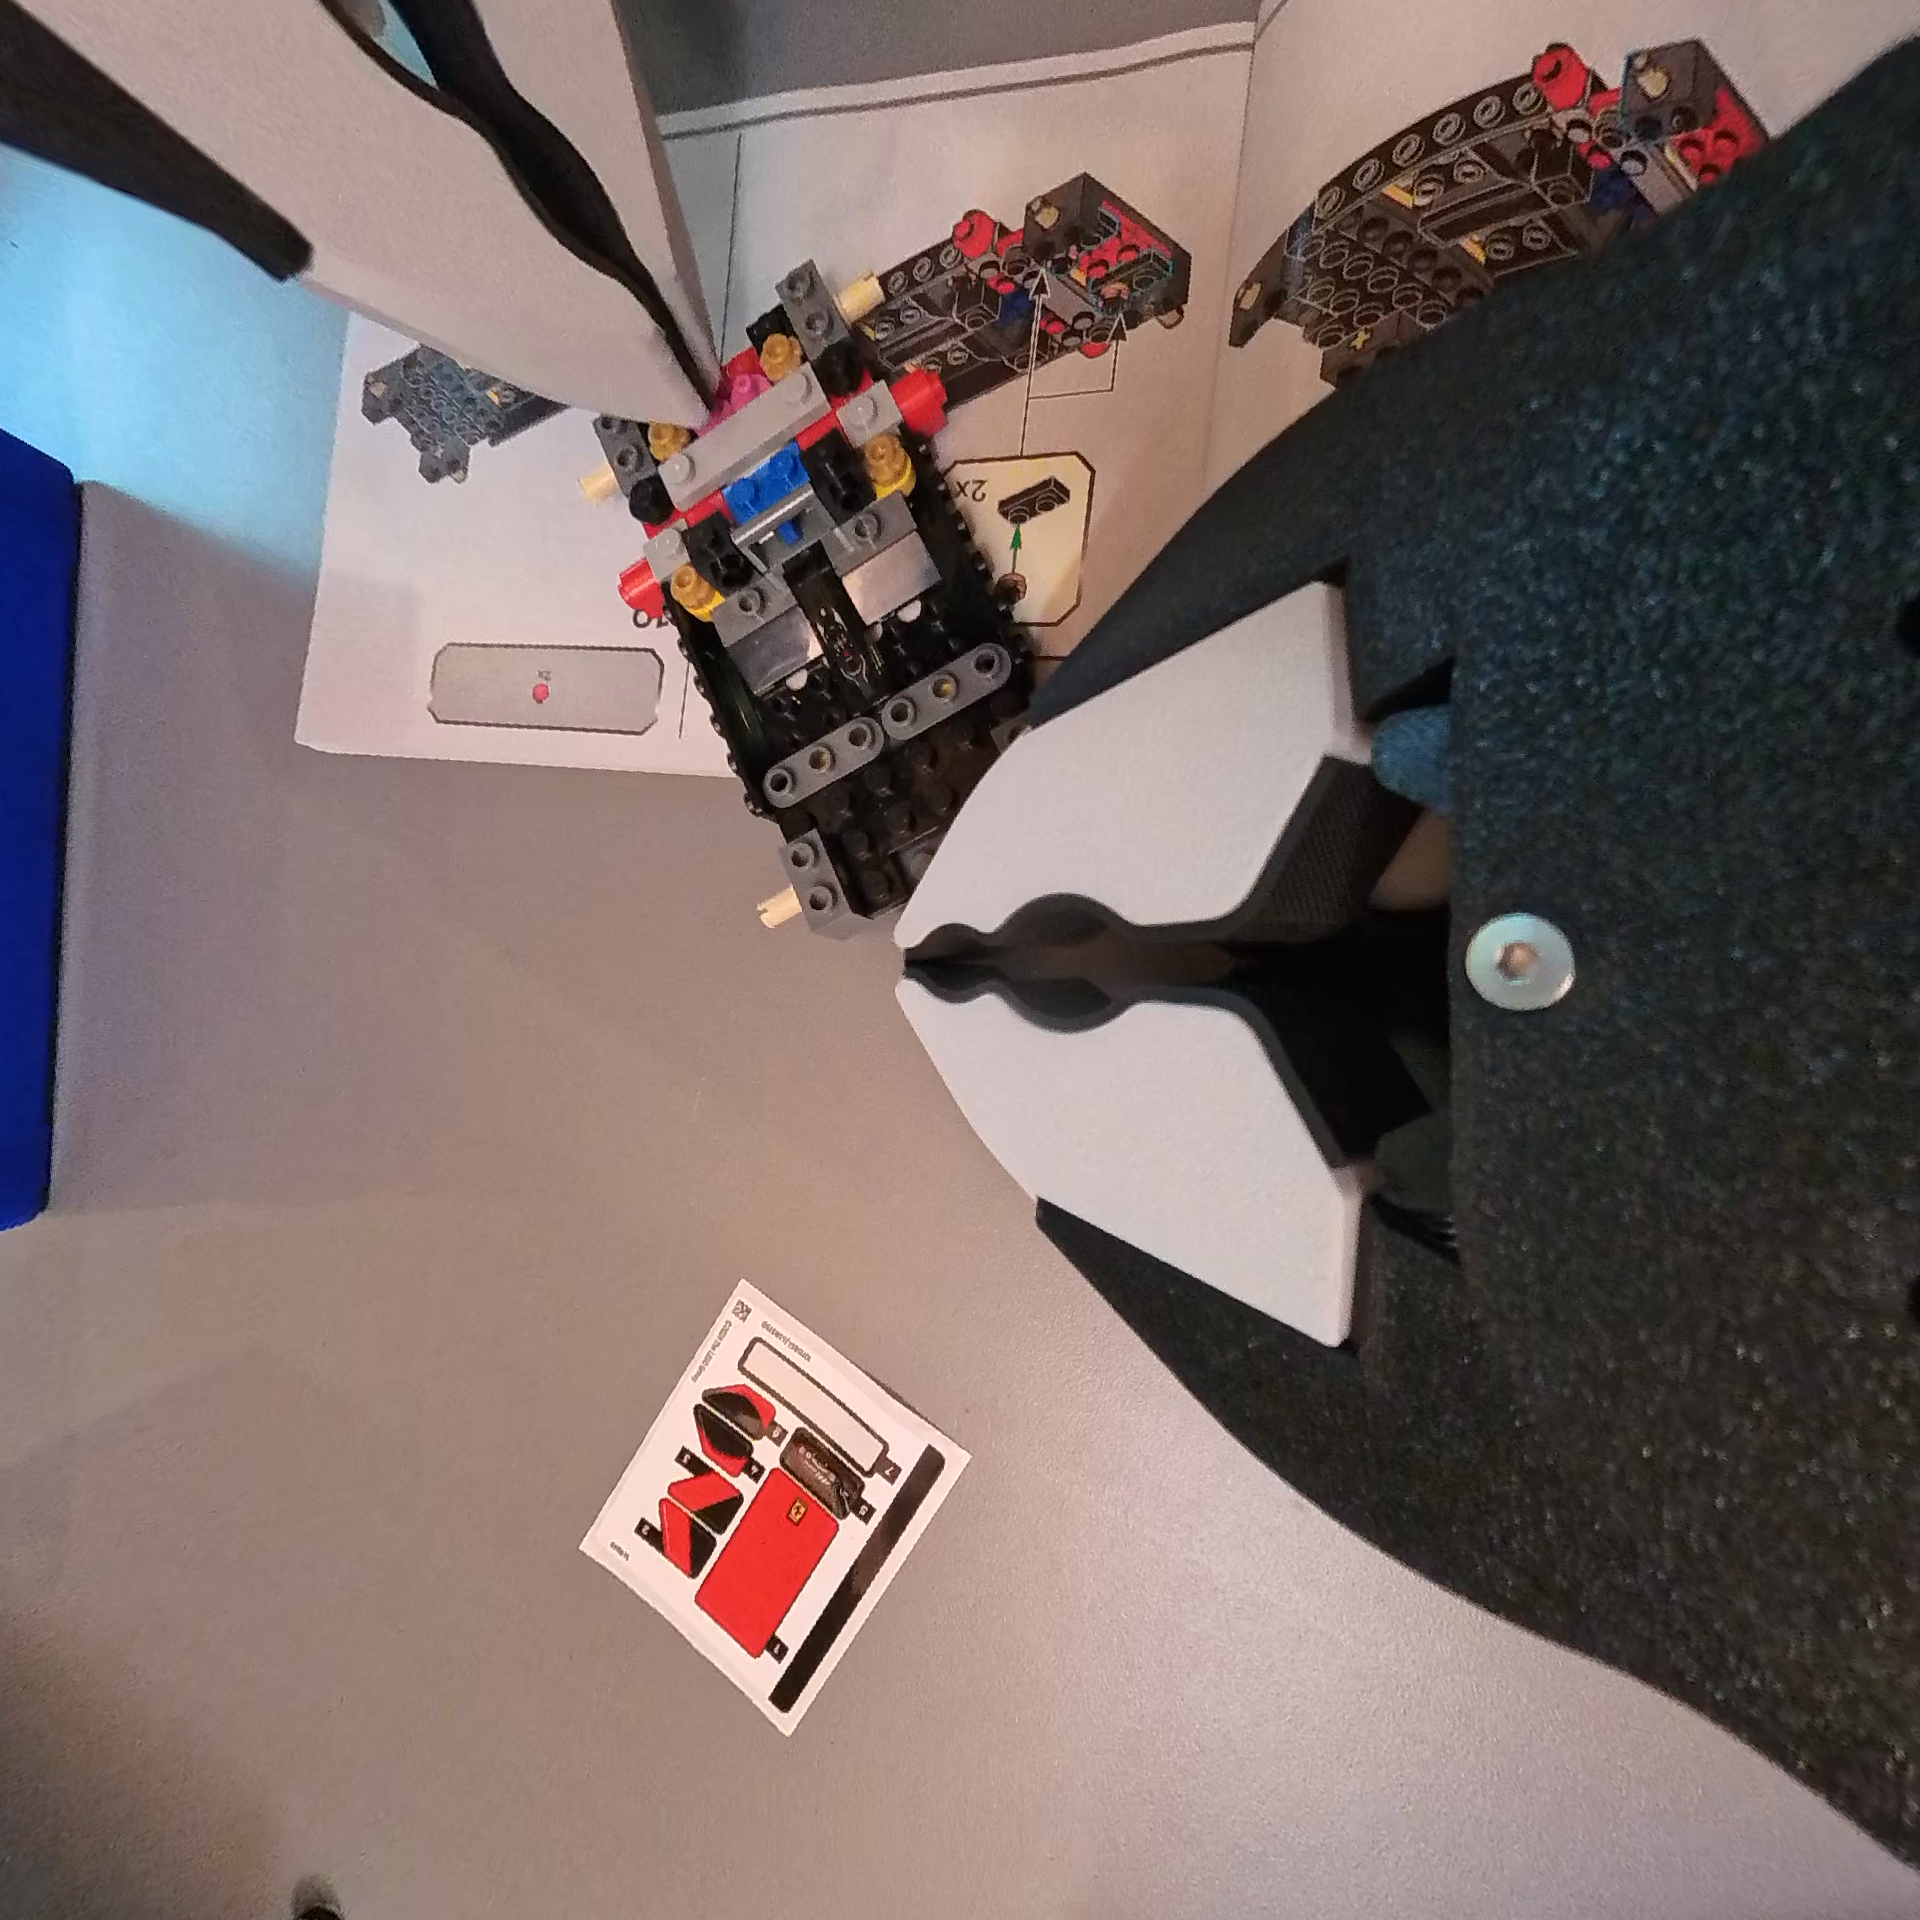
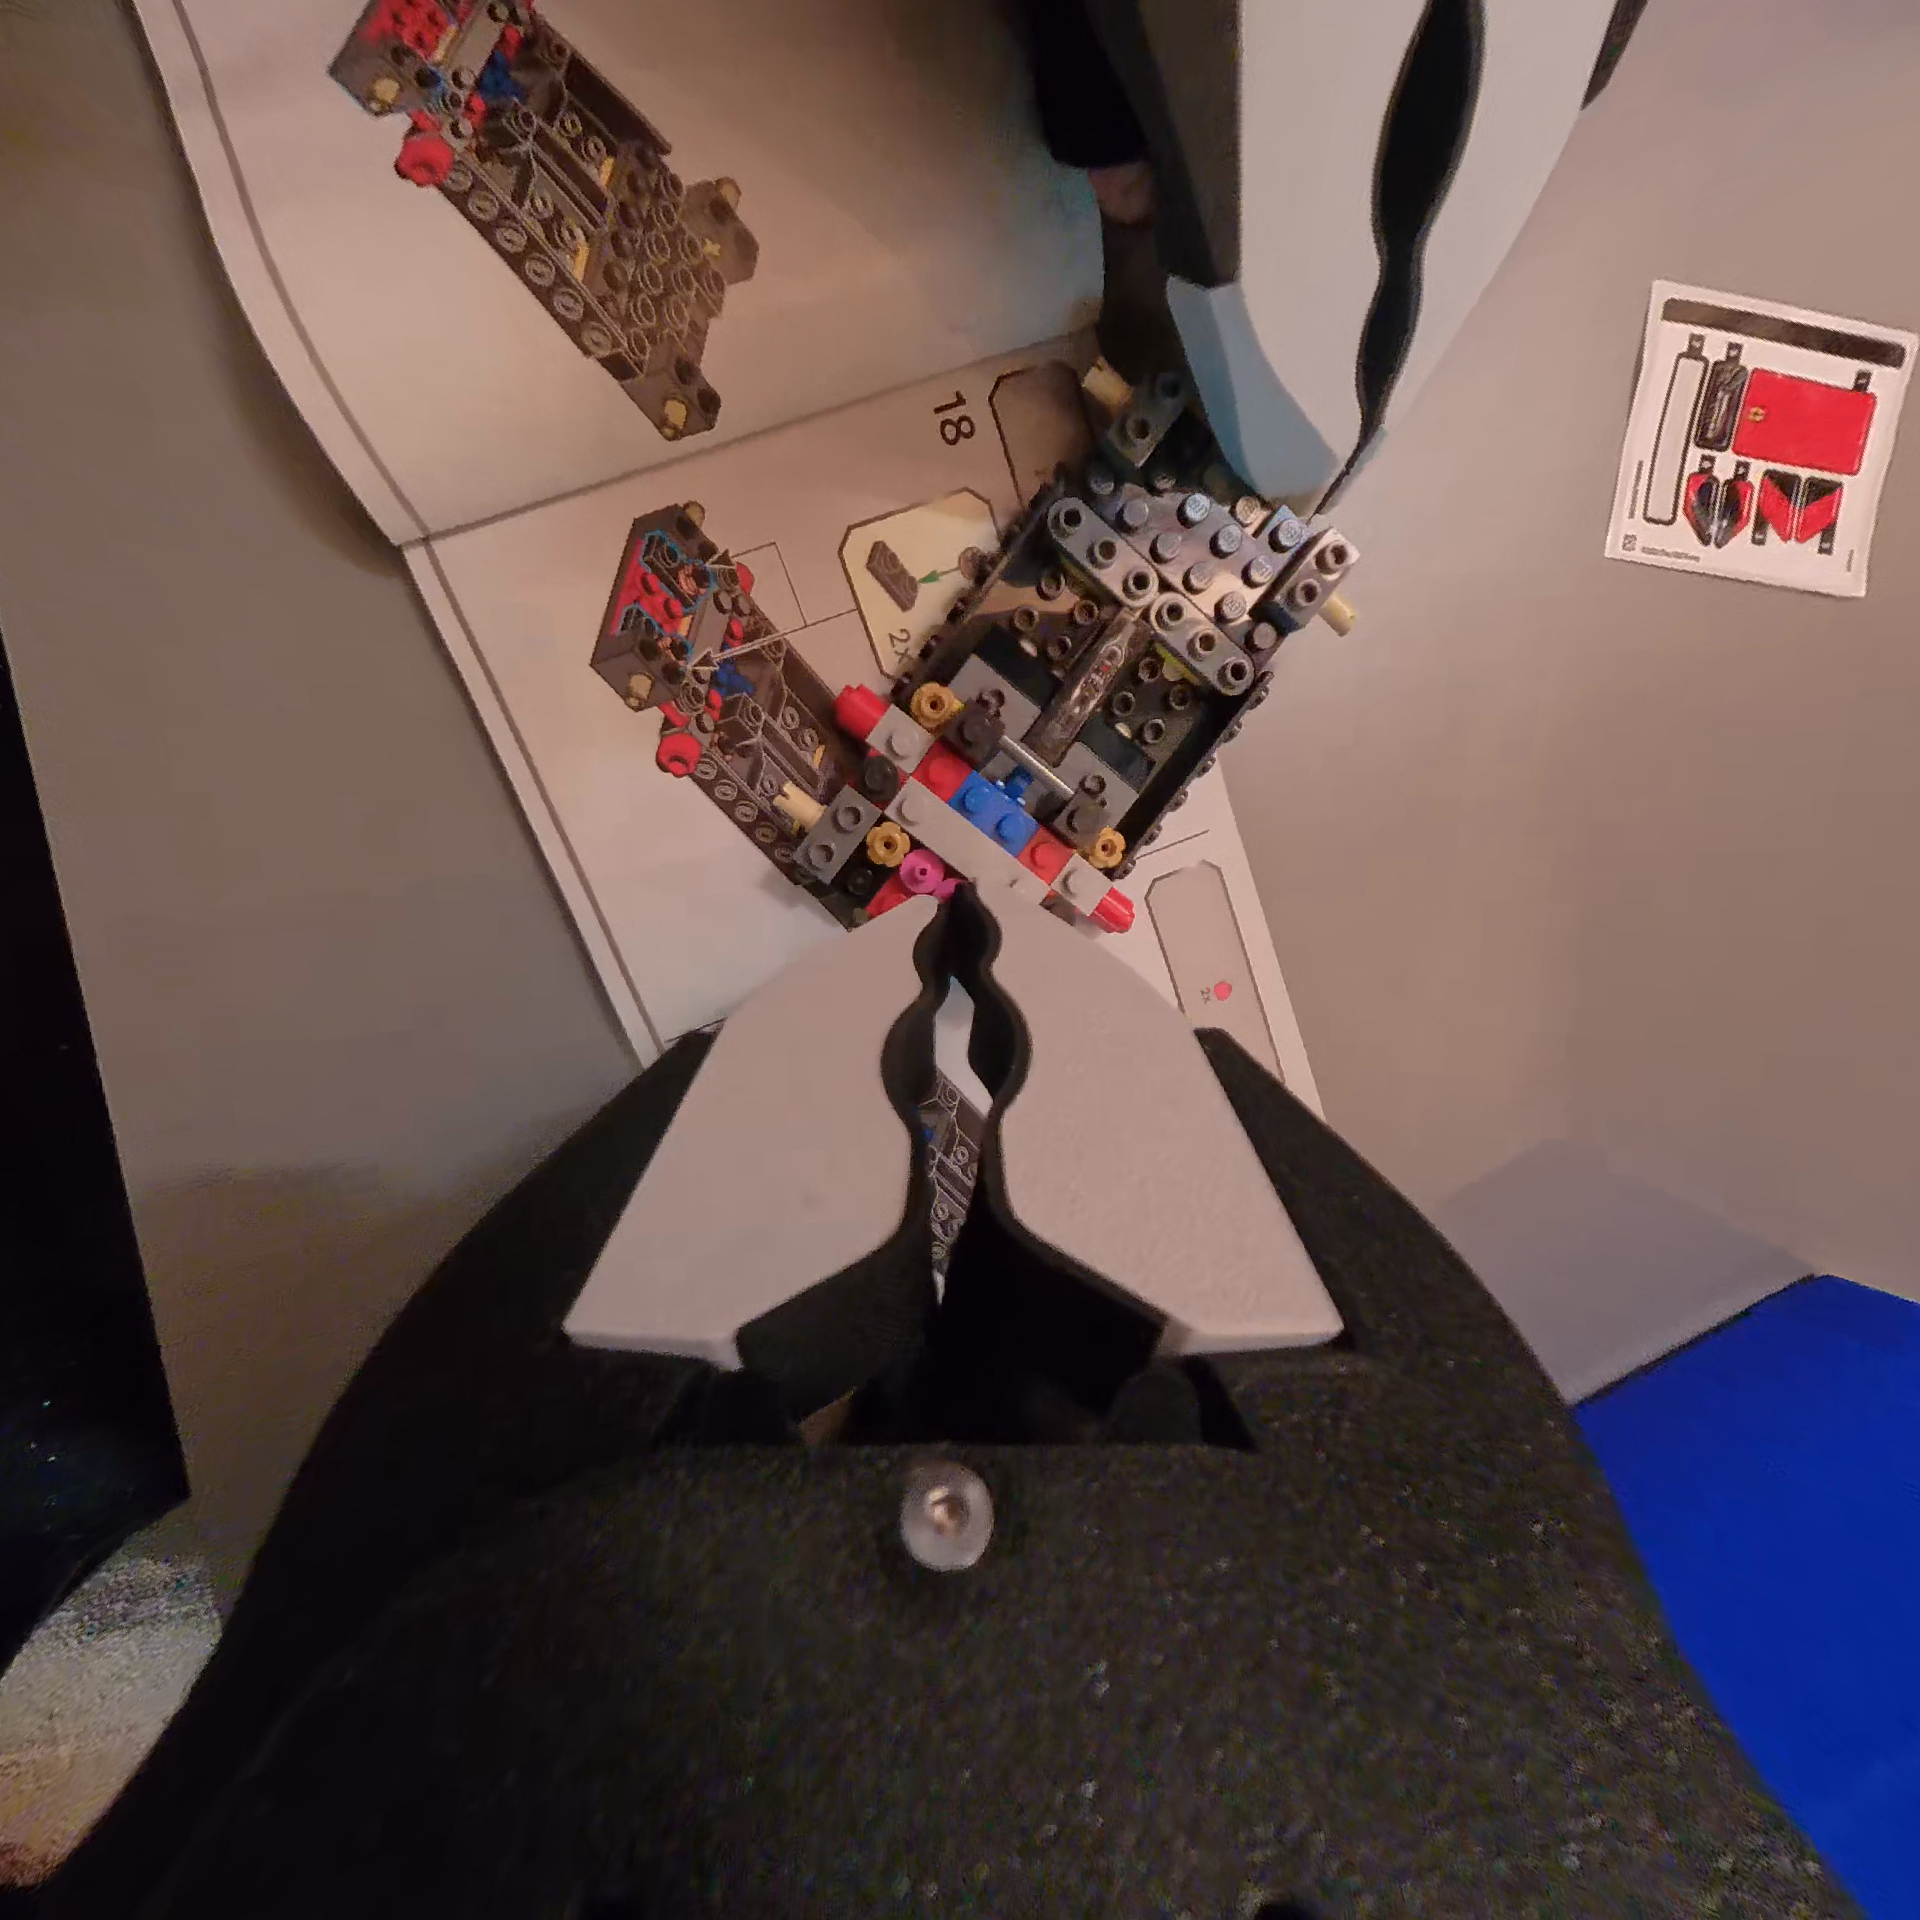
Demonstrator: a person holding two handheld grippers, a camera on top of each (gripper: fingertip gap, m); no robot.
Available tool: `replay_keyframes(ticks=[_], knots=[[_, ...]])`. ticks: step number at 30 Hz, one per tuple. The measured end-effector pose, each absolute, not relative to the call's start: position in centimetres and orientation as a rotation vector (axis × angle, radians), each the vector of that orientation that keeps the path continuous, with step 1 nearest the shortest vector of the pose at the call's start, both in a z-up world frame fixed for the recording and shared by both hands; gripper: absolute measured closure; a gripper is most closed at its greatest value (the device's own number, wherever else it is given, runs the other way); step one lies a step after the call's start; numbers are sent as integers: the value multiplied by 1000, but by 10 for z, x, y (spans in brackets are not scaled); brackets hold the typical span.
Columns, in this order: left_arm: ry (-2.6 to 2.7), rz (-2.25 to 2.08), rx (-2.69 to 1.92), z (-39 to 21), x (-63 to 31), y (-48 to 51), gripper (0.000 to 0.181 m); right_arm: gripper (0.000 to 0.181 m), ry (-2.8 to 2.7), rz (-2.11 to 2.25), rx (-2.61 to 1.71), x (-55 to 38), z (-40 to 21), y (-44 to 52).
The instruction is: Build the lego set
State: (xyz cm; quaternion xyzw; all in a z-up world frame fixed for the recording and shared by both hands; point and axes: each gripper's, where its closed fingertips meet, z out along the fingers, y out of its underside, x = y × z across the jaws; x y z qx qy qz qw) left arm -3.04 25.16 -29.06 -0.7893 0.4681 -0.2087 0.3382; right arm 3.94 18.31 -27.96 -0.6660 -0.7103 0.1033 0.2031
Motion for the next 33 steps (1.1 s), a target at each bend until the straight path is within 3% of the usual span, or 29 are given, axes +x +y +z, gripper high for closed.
replay_keyframes(ticks=[7,16,33], knots=[[1219,-537,-2051,-291,-30,252,181,180,-2005,206,-1825,39,-281,184],[1210,-556,-2062,-291,-30,252,181,174,-1846,431,-1805,37,-272,187],[1210,-539,-2056,-290,-30,253,181,181,-1920,329,-1884,39,-280,181]])
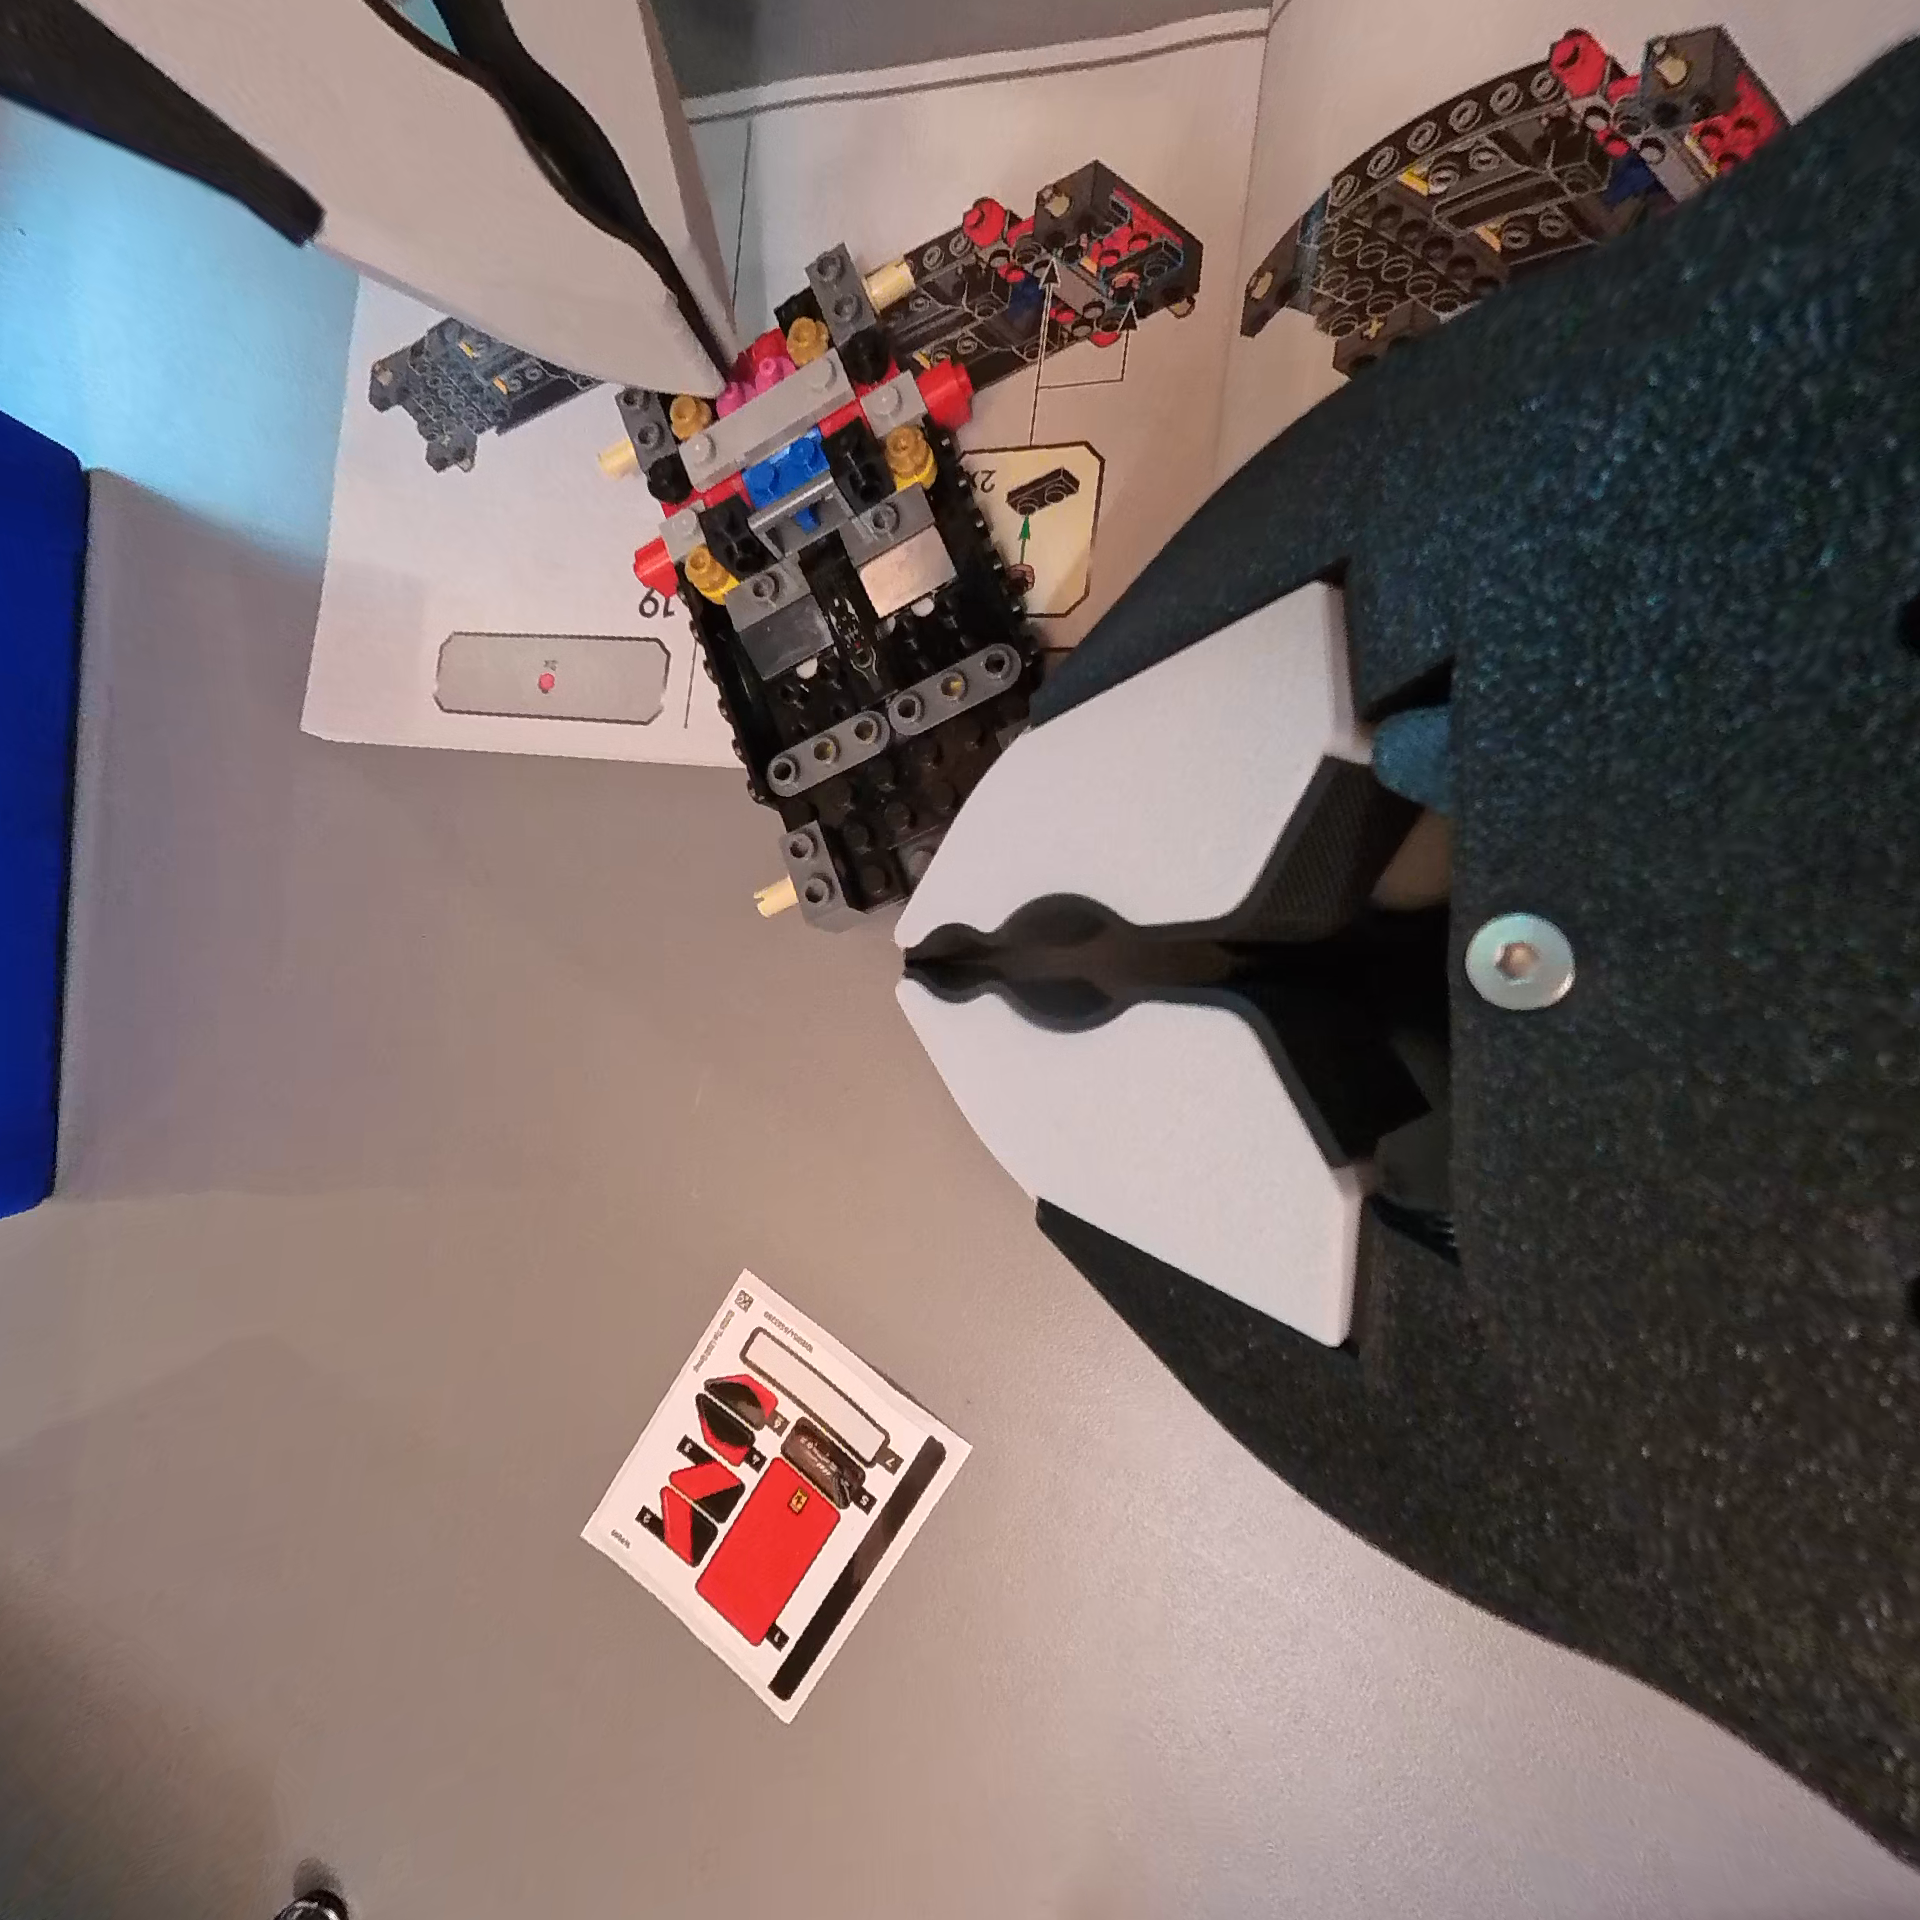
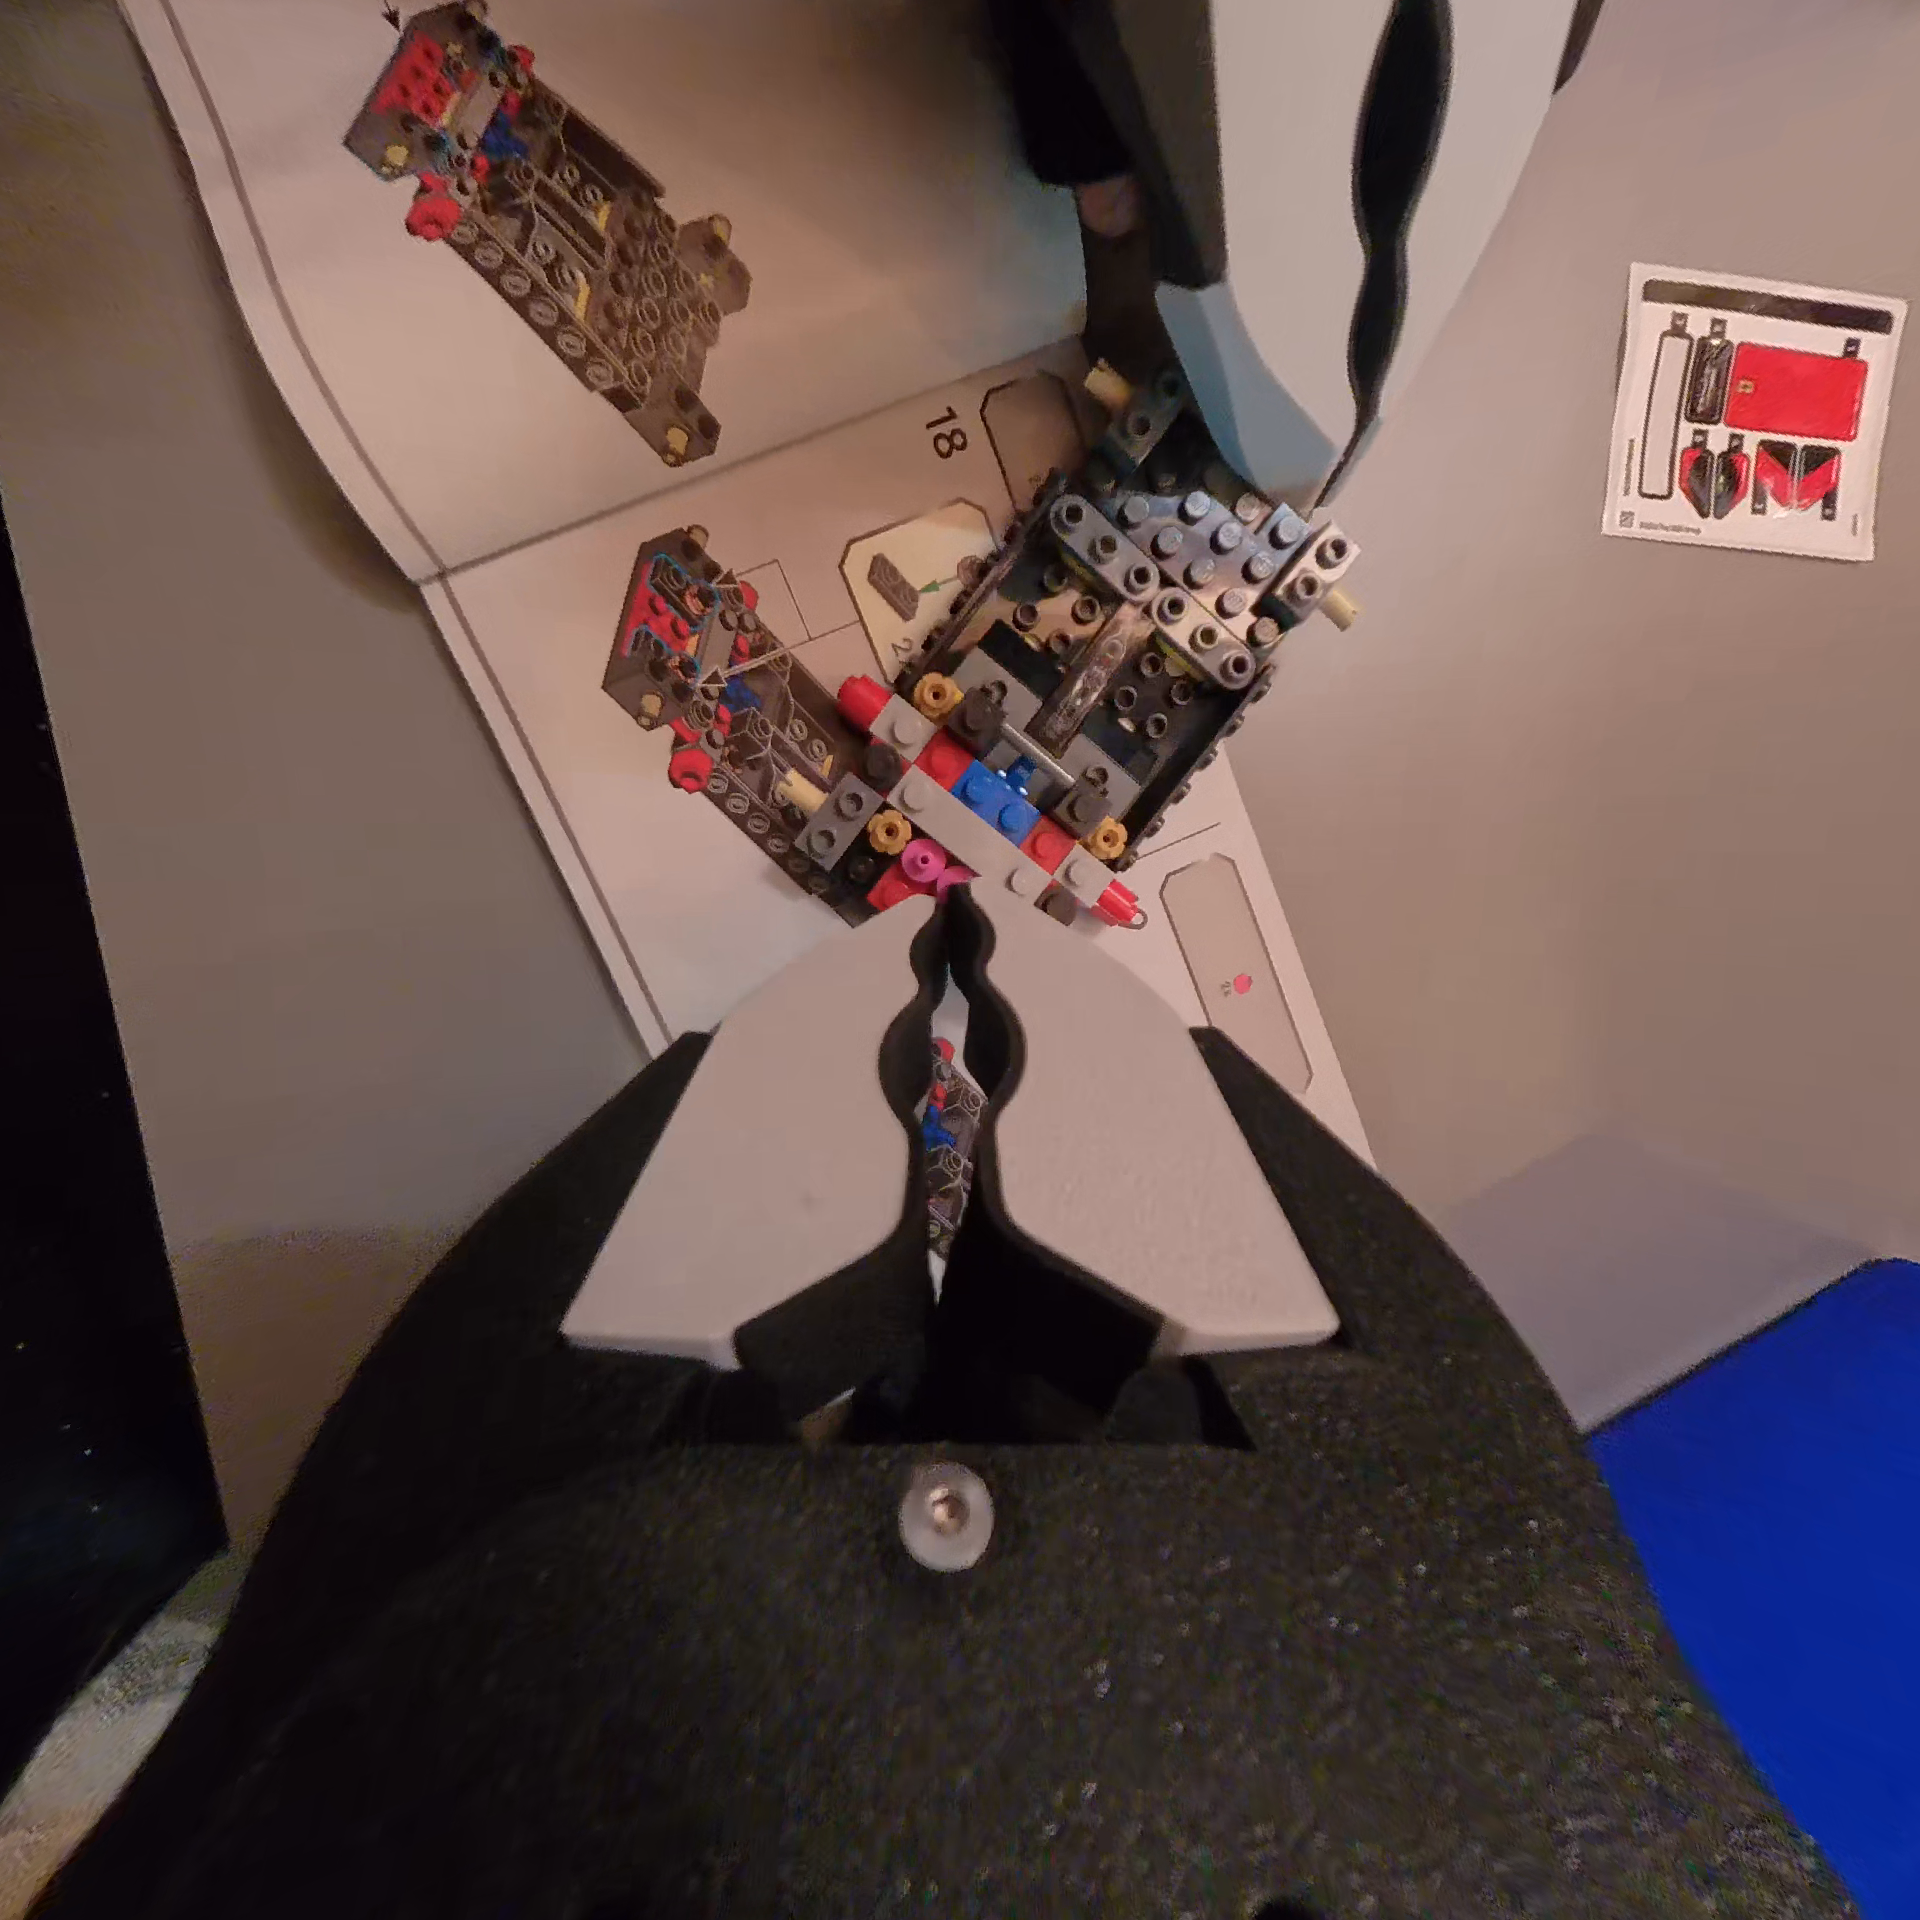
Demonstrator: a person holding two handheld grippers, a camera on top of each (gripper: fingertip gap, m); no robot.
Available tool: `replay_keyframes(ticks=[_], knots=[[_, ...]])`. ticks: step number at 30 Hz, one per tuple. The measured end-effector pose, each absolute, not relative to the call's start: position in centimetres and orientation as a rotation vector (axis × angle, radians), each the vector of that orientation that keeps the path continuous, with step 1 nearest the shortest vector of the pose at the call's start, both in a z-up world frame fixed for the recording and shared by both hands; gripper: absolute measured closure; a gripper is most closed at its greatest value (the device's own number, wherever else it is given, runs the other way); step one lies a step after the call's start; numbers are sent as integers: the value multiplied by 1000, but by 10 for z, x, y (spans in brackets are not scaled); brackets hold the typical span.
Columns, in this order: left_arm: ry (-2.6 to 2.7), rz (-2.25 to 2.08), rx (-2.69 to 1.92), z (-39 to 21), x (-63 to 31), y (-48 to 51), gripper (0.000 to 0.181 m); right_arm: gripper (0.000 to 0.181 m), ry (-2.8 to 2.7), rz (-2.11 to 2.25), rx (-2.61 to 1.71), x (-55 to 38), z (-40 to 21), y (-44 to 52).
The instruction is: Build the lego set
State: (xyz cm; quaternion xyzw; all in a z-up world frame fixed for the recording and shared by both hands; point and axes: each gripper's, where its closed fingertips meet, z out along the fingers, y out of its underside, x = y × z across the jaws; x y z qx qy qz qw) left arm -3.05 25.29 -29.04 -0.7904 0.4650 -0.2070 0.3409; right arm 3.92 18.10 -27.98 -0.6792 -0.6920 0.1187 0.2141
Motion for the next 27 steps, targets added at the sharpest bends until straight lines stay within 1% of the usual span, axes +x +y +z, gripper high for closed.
replay_keyframes(ticks=[12,20,27], knots=[[1203,-517,-2053,-290,-30,255,181,181,-2054,128,-1852,40,-280,182],[1204,-529,-2059,-290,-31,254,179,181,-1988,402,-1845,34,-269,173],[1208,-526,-2057,-291,-31,254,179,181,-2027,371,-1877,30,-279,173]])
